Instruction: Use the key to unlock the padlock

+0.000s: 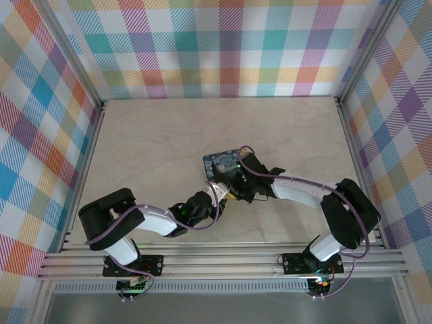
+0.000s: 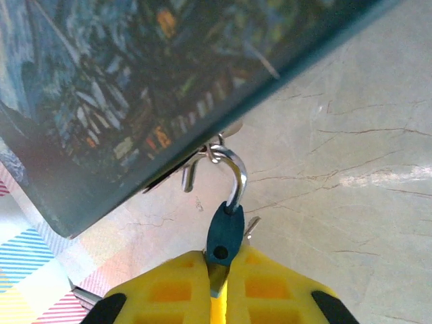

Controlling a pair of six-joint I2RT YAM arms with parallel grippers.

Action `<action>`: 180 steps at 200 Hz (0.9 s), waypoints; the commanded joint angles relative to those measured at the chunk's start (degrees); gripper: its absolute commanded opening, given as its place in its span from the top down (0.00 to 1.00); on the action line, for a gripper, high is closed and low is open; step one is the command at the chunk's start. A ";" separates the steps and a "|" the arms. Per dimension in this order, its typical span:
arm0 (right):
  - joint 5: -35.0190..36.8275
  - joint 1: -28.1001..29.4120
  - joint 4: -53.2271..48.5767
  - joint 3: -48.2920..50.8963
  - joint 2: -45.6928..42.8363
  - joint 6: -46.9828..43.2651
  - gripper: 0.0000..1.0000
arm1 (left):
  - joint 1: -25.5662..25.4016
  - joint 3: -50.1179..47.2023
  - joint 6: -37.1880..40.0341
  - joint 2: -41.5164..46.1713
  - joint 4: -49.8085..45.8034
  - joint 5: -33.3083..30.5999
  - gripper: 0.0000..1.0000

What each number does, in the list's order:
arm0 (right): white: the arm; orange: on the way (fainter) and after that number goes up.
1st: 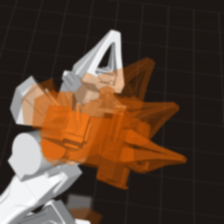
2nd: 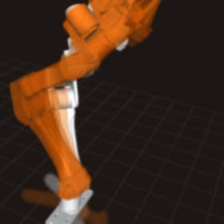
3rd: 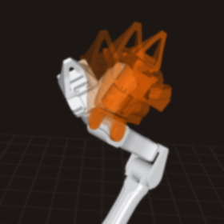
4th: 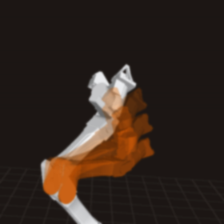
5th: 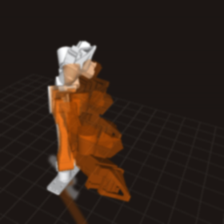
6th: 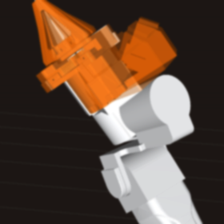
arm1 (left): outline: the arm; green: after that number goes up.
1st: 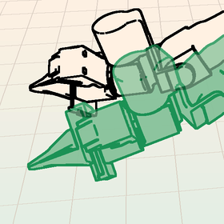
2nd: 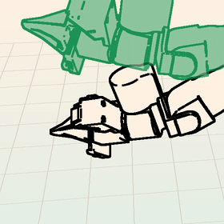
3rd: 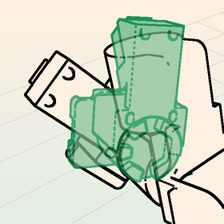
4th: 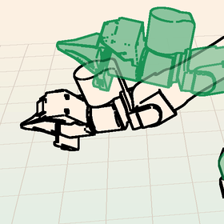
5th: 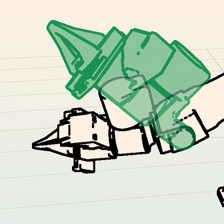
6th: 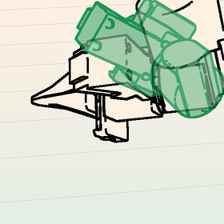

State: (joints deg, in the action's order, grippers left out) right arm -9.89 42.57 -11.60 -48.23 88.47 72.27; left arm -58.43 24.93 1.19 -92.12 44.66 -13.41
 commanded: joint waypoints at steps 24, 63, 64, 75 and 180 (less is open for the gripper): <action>2.33 -0.77 5.41 6.65 -1.82 5.13 1.00 | -0.62 -0.59 -0.40 3.30 -1.02 -0.27 0.63; 7.49 -0.82 5.28 6.54 -4.33 6.03 1.00 | -0.53 -2.24 -2.80 7.53 -3.45 -1.25 0.62; 7.64 -0.82 5.23 6.42 -4.39 6.04 1.00 | -0.54 -2.29 -2.88 7.72 -3.45 -1.30 0.62; 8.99 -0.82 4.55 5.64 -4.85 5.71 1.00 | -0.58 -2.97 -3.50 9.46 -3.98 -1.70 0.62; 13.58 -0.73 0.24 -1.25 -5.20 2.93 1.00 | 0.38 -4.36 -4.44 22.77 -14.04 -4.07 0.60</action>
State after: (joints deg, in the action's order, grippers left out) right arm 1.17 41.98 -9.52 -45.52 84.73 77.12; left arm -58.63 21.45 -2.15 -71.68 33.54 -16.10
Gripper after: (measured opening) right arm 0.051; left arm 0.399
